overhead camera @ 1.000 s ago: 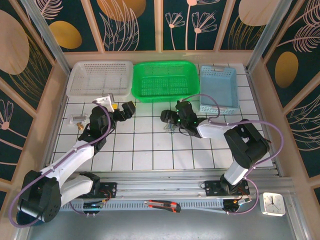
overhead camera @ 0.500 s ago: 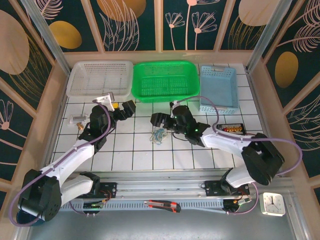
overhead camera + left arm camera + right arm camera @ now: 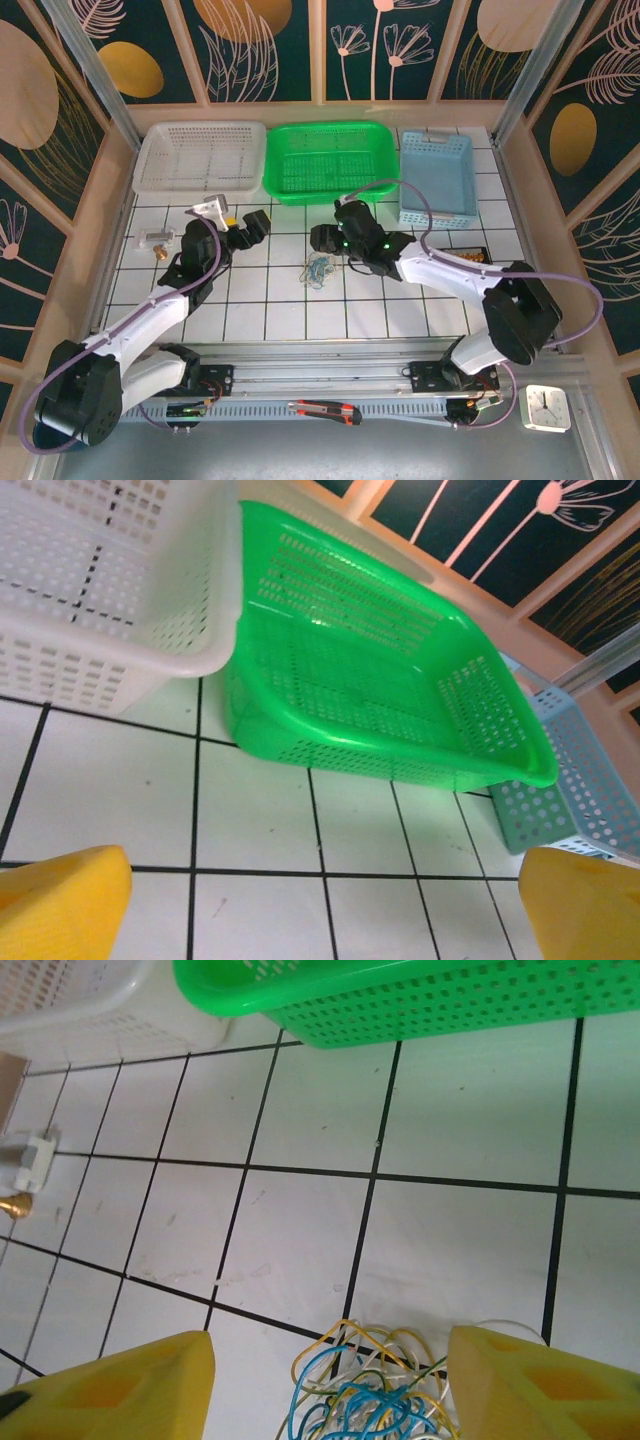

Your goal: Untangle the cables

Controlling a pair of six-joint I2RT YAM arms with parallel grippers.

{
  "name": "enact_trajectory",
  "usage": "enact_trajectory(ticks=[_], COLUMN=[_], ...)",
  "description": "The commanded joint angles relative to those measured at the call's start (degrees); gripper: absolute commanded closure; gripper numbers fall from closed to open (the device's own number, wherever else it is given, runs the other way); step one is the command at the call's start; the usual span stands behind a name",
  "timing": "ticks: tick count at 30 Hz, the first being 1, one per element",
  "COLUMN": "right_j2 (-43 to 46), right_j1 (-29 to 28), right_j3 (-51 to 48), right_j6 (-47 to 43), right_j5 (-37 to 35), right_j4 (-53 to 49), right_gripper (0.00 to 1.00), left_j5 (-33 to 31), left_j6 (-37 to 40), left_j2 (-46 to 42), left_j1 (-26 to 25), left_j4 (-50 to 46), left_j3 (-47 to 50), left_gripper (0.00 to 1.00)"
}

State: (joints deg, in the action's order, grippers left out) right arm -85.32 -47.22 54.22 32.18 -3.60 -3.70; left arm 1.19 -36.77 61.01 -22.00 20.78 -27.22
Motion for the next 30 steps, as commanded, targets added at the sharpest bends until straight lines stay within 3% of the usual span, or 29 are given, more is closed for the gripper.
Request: enact_trajectory(ticks=[1, 5, 12, 30], right_j2=[-2.81, -6.16, -11.97, -16.81], right_j1=[-0.66, -0.73, -0.74, -1.02], right_j3=[2.72, 4.83, 7.82, 8.82], right_j6=[-1.53, -1.01, -0.36, 0.66], right_j5=[-0.15, 1.15, 2.36, 4.43], right_j4=[-3.05, -2.62, -2.00, -0.51], right_gripper=[0.44, 0.44, 0.37, 0.42], left_j5=[-1.19, -1.17, -1.20, -0.79], left_j6=[-0.86, -0.54, -0.39, -0.41], left_j2=[-1.16, -0.90, -0.64, -0.19], left_j1=[-0.24, -0.26, -0.24, -0.24], left_j4=[2.25, 2.07, 2.32, 2.30], left_j3=[0.97, 1.12, 1.65, 1.49], left_gripper=[0.01, 0.01, 0.01, 0.01])
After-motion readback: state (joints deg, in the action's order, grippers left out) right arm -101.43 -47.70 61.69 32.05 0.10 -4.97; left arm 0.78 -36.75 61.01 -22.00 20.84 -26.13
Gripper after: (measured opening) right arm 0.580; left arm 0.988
